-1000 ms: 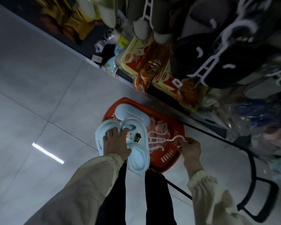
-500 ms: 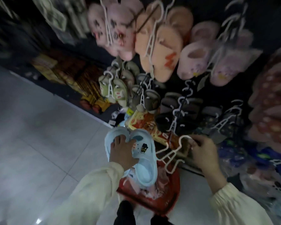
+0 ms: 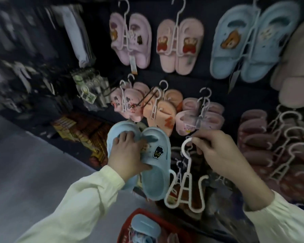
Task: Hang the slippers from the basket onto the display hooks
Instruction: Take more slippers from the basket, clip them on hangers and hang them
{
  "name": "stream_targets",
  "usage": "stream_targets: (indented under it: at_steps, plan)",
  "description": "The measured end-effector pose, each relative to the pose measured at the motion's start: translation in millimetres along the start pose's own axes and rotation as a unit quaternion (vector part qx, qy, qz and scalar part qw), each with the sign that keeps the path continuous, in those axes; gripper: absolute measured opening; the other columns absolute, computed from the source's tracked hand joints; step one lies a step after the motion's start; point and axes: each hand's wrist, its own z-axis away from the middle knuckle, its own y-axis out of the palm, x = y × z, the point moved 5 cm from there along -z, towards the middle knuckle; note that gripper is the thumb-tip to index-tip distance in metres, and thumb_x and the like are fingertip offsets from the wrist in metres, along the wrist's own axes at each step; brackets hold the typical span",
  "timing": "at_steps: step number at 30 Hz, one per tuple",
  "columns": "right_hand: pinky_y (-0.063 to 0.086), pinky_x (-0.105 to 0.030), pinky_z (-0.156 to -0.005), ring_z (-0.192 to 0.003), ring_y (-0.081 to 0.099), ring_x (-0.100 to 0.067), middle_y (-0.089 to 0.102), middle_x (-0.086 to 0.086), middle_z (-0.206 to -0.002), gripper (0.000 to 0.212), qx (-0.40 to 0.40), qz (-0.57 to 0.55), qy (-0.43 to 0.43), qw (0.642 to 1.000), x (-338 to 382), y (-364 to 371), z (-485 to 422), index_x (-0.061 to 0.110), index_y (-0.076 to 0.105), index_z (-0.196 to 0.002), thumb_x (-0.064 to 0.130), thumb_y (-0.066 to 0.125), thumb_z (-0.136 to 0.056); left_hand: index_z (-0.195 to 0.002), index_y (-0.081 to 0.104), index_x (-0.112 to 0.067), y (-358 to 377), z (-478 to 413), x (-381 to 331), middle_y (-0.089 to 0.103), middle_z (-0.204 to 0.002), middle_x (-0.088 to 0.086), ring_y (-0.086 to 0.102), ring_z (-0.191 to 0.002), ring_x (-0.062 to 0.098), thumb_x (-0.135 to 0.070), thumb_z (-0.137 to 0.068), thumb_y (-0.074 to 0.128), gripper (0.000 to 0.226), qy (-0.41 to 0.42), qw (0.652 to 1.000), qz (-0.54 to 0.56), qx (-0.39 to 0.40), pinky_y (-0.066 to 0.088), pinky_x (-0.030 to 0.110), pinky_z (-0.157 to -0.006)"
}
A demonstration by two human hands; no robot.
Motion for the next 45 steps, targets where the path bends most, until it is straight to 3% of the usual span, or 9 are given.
stream_targets:
  at_steps: [5, 10, 20, 23, 30, 34, 36, 40, 45]
  plan:
    - [0.044, -0.02, -0.067, -0.075, 0.059, -0.003, 0.064, 0.011, -0.075, 0.026, 0.0, -0.037, -0.07, 0.997, 65.4, -22.3, -7.5, 0.029, 0.063, -0.075, 0.02, 0.056, -0.099, -0.141, 0.035, -0.049, -75.0, 0.9, -18.4, 0.046, -0.116, 0.002, 0.039, -0.115, 0.03, -0.08, -0.063, 0.062, 0.089, 0.049, 0.997, 0.007, -0.064, 0.035, 0.042, -0.091]
    - [0.039, -0.021, -0.068, -0.079, 0.052, -0.007, 0.053, 0.008, -0.081, 0.026, -0.049, -0.02, -0.1, 0.994, 109.1, -29.4, -12.4, 0.014, 0.058, -0.073, 0.01, 0.053, -0.098, -0.115, 0.048, -0.039, -128.4, 4.7, -35.4, 0.056, -0.089, 0.004, 0.054, -0.085, 0.032, -0.083, -0.056, 0.048, 0.074, 0.119, 0.976, 0.02, -0.179, 0.045, 0.041, -0.065]
    - [0.036, -0.026, -0.073, -0.079, 0.045, -0.011, 0.049, 0.01, -0.086, 0.013, -0.211, 0.15, -0.104, 0.96, 125.2, -66.1, 19.9, 0.026, 0.048, -0.085, 0.017, 0.041, -0.091, -0.086, 0.063, -0.028, -198.0, 18.9, -75.8, 0.047, -0.075, -0.001, 0.045, -0.068, 0.023, -0.062, -0.064, 0.044, 0.045, 0.217, 0.937, 0.117, -0.249, 0.033, 0.032, -0.055]
    - [0.033, -0.031, -0.077, -0.075, 0.049, -0.011, 0.05, 0.014, -0.078, 0.012, -0.249, 0.246, -0.097, 0.932, 123.1, -78.7, 32.6, 0.03, 0.044, -0.085, 0.022, 0.038, -0.093, -0.09, 0.057, -0.034, -205.2, 19.5, -86.3, 0.039, -0.076, -0.006, 0.037, -0.068, 0.018, -0.076, -0.062, 0.047, 0.052, 0.246, 0.928, 0.125, -0.248, 0.03, 0.031, -0.056]
    - [0.03, -0.036, -0.073, -0.069, 0.043, -0.015, 0.043, 0.014, -0.07, 0.015, -0.261, 0.262, -0.09, 0.925, 113.8, -100.7, 52.2, 0.031, 0.031, -0.082, 0.017, 0.035, -0.077, -0.1, 0.051, -0.039, -217.8, 24.0, -110.3, 0.037, -0.082, -0.007, 0.037, -0.074, 0.016, -0.086, -0.058, 0.055, 0.064, 0.297, 0.92, 0.105, -0.231, 0.034, 0.031, -0.061]
    - [0.028, -0.037, -0.071, -0.071, 0.042, -0.011, 0.042, 0.015, -0.069, 0.014, -0.272, 0.206, -0.074, 0.937, 101.5, -113.5, 60.0, 0.031, 0.036, -0.079, 0.018, 0.033, -0.082, -0.135, 0.043, -0.038, -222.9, 28.3, -116.8, 0.037, -0.096, -0.008, 0.036, -0.086, 0.014, -0.082, -0.06, 0.058, 0.089, 0.321, 0.92, 0.088, -0.207, 0.038, 0.03, -0.073]
    - [0.029, -0.038, -0.071, -0.072, 0.044, -0.011, 0.043, 0.015, -0.068, 0.018, -0.292, 0.197, -0.059, 0.934, 93.0, -121.6, 63.9, 0.03, 0.038, -0.077, 0.016, 0.036, -0.089, -0.154, 0.021, -0.032, -224.6, 25.4, -115.5, 0.031, -0.106, -0.007, 0.031, -0.098, 0.014, -0.079, -0.062, 0.059, 0.11, 0.322, 0.928, 0.073, -0.174, 0.037, 0.029, -0.087]
    - [0.029, -0.04, -0.071, -0.07, 0.042, -0.014, 0.041, 0.013, -0.068, 0.019, -0.327, 0.228, -0.035, 0.917, 83.3, -135.5, 72.2, 0.027, 0.039, -0.076, 0.017, 0.038, -0.092, -0.157, -0.014, -0.024, -222.5, 20.3, -112.5, 0.023, -0.115, -0.006, 0.022, -0.106, 0.012, -0.058, -0.076, 0.076, 0.126, 0.359, 0.922, 0.074, -0.124, 0.027, 0.021, -0.099]
    - [0.027, -0.038, -0.07, -0.073, 0.044, -0.017, 0.045, 0.013, -0.072, 0.014, -0.331, 0.308, -0.039, 0.891, 86.2, -137.6, 76.7, 0.029, 0.036, -0.08, 0.024, 0.033, -0.093, -0.157, -0.01, -0.018, -219.0, 22.0, -113.5, 0.029, -0.12, -0.001, 0.03, -0.107, 0.015, -0.017, -0.081, 0.073, 0.112, 0.392, 0.906, 0.101, -0.122, 0.03, 0.024, -0.102]
